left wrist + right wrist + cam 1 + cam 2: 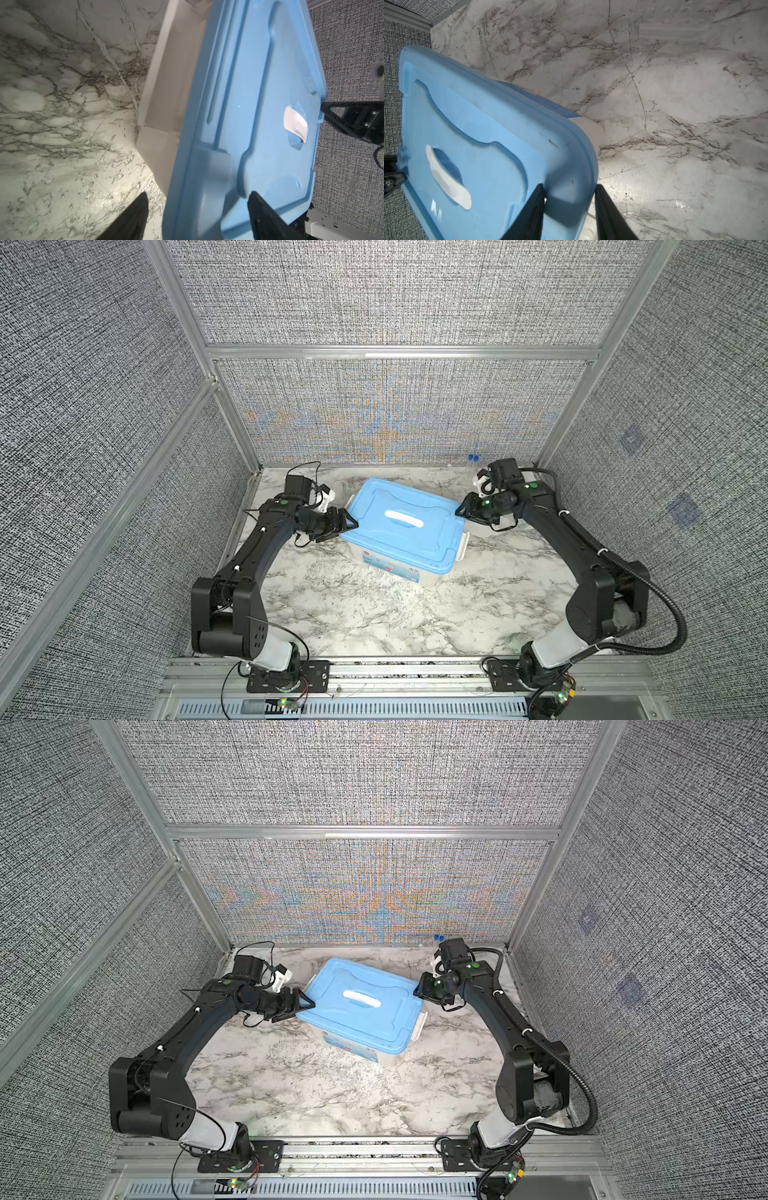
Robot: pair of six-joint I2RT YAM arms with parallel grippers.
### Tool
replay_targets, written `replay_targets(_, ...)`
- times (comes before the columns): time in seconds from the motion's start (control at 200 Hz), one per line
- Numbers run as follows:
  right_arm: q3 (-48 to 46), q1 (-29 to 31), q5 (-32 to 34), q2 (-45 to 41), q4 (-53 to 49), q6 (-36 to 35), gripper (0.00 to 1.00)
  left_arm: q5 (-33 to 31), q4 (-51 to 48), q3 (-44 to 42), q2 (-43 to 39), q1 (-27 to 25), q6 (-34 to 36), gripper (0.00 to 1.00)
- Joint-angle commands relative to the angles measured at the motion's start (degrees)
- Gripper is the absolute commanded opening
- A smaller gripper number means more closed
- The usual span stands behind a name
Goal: Organize the chemistry lab equipment
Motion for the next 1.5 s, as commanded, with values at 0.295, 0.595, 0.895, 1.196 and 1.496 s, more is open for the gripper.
replay_targets(0.295, 6.7, 0.5, 2.7, 7.4, -6.6, -12.5, 0.36, -5.4, -6.1, -9.2, -12.3, -0.1, -1.4, 0.87)
replay_targets(0.595, 12.5, 4.2, 4.9, 12.2, -9.7, -19.6, 0.35, -14.0, -11.5, -10.3, -22.3, 0.6, -8.9, 0.99)
replay_targets(0.895, 15.0, 6.7, 3.9, 13.2, -9.1, -16.3, 0.43, -11.8, -7.8, -9.6, -22.5, 3.1, -10.0, 0.99)
replay_targets(1.196, 12.4, 2.2, 2.3, 6.3, -10.8, -12.4, 0.67, -1.3, 4.1, -10.7, -16.6, 4.0, -11.6, 0.99)
replay_targets(1.496, -1.0, -4.2, -20.0, 2.5, -3.1, -9.9, 0.73, 3.5, 0.5, -7.6, -6.1, 3.9, -6.0, 0.93)
